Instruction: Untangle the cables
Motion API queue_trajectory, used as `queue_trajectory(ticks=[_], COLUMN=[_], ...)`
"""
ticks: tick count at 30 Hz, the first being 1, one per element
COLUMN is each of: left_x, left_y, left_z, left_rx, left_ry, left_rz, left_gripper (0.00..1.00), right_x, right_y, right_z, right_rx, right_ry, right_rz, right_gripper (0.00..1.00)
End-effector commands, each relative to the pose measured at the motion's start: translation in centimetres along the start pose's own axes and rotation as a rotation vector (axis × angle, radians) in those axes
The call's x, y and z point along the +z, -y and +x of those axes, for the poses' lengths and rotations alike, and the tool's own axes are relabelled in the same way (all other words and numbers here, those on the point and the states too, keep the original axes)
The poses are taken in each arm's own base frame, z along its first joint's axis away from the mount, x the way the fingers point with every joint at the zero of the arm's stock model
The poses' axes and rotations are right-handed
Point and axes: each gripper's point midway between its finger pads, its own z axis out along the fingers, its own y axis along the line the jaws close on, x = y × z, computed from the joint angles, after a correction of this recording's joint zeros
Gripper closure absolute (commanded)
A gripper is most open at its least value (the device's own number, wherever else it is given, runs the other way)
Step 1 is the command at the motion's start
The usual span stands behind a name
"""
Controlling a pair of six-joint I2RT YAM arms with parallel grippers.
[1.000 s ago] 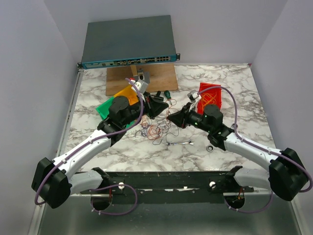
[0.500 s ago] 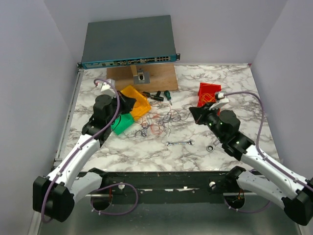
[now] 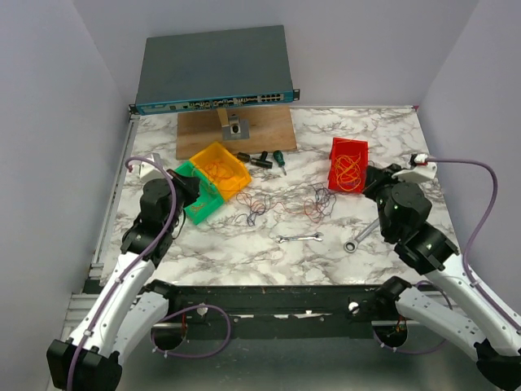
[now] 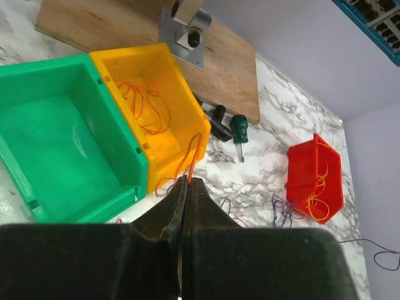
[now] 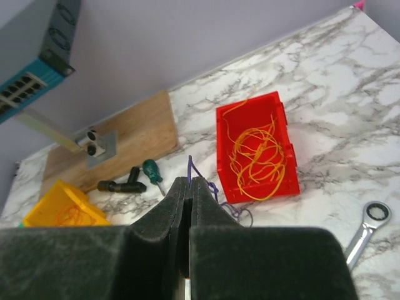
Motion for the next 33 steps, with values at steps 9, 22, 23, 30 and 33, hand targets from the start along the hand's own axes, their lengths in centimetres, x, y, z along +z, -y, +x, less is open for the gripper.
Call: queue_trajectory(ticks=[9, 22, 23, 30, 33], left_x=[-2.6, -9.3, -9.2, -5.9, -4.2], left_y=[1.4, 16.4, 16.6, 16.1, 16.2], left_z=[-3.6, -8.3, -8.6, -9.2, -8.9], left_rx=[0.032, 0.283, 0.287, 0.262, 0.234], left_ry=[0.065, -0.109, -0.116, -0.137, -0.146], left_rz=[0.004, 0.552, 0.541, 0.428, 0.411], left_gripper=[1.0, 1.0, 1.0, 1.0, 1.0], right_x=[-1.6, 0.2, 0.2, 0.0, 0.0], right_y=[-4.6, -8.9, -8.9, -10.1, -10.4], right_z=[-11.1, 6.9, 8.0, 10.5, 10.9], right_rx=[-0.011, -0.222, -0.219, -0.171, -0.166], right_ry=[0.131, -0.369, -0.395, -0.435, -0.444], right_rz=[-0.116, -0.401, -0.408, -0.487, -0.505], right_gripper=[0.99, 0.99, 0.99, 0.99, 0.99])
